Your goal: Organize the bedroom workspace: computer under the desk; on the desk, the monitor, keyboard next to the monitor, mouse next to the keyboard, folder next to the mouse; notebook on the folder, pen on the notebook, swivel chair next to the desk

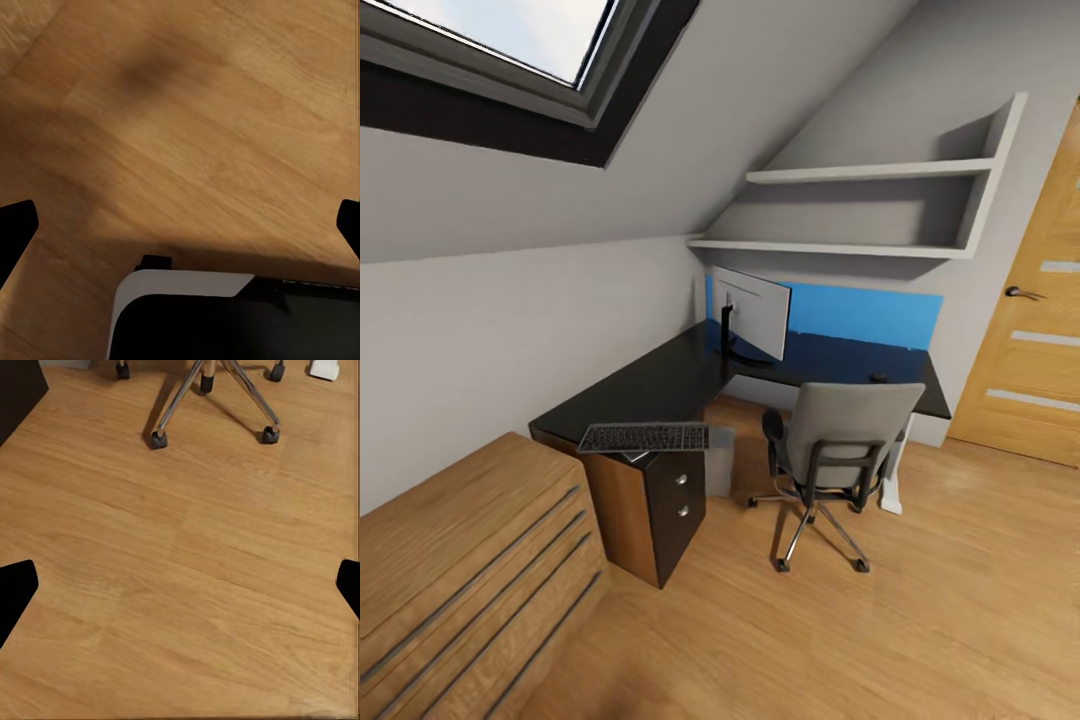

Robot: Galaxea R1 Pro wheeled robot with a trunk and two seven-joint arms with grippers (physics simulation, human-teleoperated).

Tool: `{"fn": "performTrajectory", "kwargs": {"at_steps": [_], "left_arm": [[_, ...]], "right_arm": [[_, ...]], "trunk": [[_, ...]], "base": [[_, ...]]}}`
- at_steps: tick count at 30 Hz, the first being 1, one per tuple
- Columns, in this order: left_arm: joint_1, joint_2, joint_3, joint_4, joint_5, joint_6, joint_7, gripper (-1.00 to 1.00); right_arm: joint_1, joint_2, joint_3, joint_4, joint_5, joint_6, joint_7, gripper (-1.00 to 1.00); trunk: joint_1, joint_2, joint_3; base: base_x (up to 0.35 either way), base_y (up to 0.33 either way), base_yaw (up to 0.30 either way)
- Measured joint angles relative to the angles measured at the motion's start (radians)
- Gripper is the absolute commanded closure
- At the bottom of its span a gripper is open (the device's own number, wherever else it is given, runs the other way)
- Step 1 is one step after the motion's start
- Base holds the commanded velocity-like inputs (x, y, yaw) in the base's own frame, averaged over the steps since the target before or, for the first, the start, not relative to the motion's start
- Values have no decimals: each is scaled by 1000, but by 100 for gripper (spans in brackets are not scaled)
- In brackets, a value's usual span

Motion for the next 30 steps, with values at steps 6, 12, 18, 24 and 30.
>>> {"fn": "performTrajectory", "kwargs": {"at_steps": [6,12,18,24,30], "left_arm": [[0,0,1,0,0,-1,0,-100],[0,-1,1,0,0,-2,0,-100],[0,-1,1,0,0,-2,0,-100],[0,0,1,0,0,-2,0,-100],[0,0,1,0,0,-2,1,-100]], "right_arm": [[-1,0,0,0,0,1,0,-100],[-1,0,0,0,0,1,-1,-100],[-1,0,0,0,0,1,-2,-100],[-1,0,-1,0,-1,1,-2,-100],[-1,0,-1,1,-1,1,-2,-100]], "trunk": [[0,0,-9],[0,0,-19],[0,0,-28],[0,0,-38],[0,0,-47]], "base": [[6,-4,-100],[1,0,-25],[0,0,-2],[0,0,0],[0,0,-81]]}}
